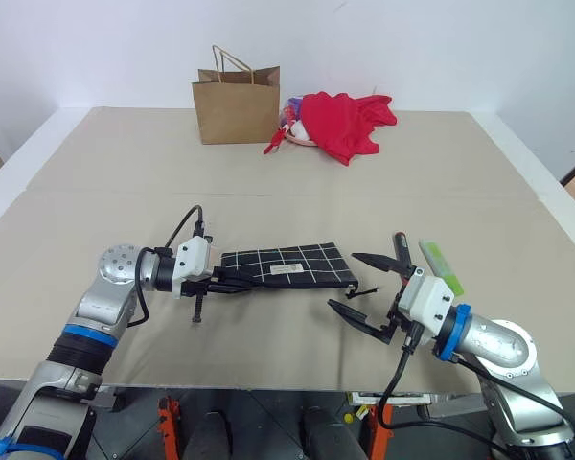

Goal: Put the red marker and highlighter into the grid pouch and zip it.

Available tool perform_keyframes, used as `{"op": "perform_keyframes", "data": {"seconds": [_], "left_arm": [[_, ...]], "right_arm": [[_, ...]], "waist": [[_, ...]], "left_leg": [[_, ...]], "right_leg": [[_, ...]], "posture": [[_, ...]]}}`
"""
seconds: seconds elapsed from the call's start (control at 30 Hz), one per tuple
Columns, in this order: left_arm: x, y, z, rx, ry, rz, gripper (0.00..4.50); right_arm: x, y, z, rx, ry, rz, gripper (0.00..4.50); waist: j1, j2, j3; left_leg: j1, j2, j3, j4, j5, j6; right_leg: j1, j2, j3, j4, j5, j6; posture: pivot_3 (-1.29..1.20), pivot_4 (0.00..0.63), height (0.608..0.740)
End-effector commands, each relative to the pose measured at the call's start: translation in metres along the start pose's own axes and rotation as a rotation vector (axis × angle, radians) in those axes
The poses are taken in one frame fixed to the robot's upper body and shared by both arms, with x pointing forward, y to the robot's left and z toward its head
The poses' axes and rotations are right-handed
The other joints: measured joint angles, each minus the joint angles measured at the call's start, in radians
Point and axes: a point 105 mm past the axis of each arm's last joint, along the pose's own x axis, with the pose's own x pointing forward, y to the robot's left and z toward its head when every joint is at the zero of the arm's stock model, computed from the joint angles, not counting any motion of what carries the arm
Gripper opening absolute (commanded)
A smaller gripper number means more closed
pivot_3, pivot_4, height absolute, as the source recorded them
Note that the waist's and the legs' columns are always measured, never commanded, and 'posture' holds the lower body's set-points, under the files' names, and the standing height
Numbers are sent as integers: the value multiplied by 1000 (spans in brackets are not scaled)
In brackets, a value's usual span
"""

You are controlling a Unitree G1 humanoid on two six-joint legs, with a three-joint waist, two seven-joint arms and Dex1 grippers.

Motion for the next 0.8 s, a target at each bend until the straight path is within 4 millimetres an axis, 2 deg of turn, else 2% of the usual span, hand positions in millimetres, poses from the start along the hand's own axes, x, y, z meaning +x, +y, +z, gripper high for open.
{"op": "perform_keyframes", "data": {"seconds": [0.03,0.17,0.3,0.47,0.5,0.53,0.57,0.6,0.7,0.73,0.8], "left_arm": [[-5,4,11,46,-12,19,0],[-6,4,12,55,-11,26,0],[-7,3,11,60,-7,28,0],[-6,0,9,64,-2,23,0],[-6,0,9,64,-3,24,0],[-6,0,9,63,-4,25,0],[-6,0,10,64,-6,26,0],[-5,1,10,64,-8,27,0],[-4,2,12,65,-12,28,0],[-4,2,12,66,-13,29,0],[-4,2,12,66,-14,28,0]], "right_arm": [[-4,1,0,-12,-9,-8,4459],[-12,-1,-10,29,15,-45,4459],[-20,-10,-11,102,-2,-122,4459],[-20,-10,-10,132,-14,-113,4459],[-20,-9,-11,142,-14,-110,4072],[-20,-8,-11,150,-13,-106,3930],[-21,-5,-13,156,-4,-95,3436],[-21,-4,-15,159,2,-87,3325],[-23,-1,-18,169,14,-83,2148],[-23,-1,-18,170,15,-82,1953],[-23,0,-19,168,17,-75,960]], "waist": [[0,0,0],[0,0,0],[0,0,0],[0,0,0],[0,0,0],[0,0,0],[0,0,0],[0,0,0],[1,0,0],[0,0,0],[0,0,0]], "left_leg": [[0,0,0,0,0,0],[0,0,0,0,0,0],[0,0,0,0,0,0],[0,0,0,0,0,0],[0,0,0,0,0,0],[0,0,0,0,0,0],[0,0,0,0,0,0],[0,0,0,0,0,0],[0,0,0,0,0,0],[0,0,0,0,0,0],[0,0,0,0,0,0]], "right_leg": [[0,0,0,0,0,0],[0,0,0,0,0,1],[0,0,0,0,0,0],[0,0,0,0,0,0],[0,0,0,0,0,0],[0,0,0,0,0,0],[0,0,0,0,0,0],[0,0,0,0,0,0],[0,0,0,0,0,0],[0,0,0,0,0,0],[0,0,0,0,0,0]], "posture": [[0,150,740],[0,150,740],[0,150,740],[0,150,740],[0,150,740],[0,150,740],[0,150,740],[0,150,740],[0,150,740],[0,150,740],[0,150,740]]}}
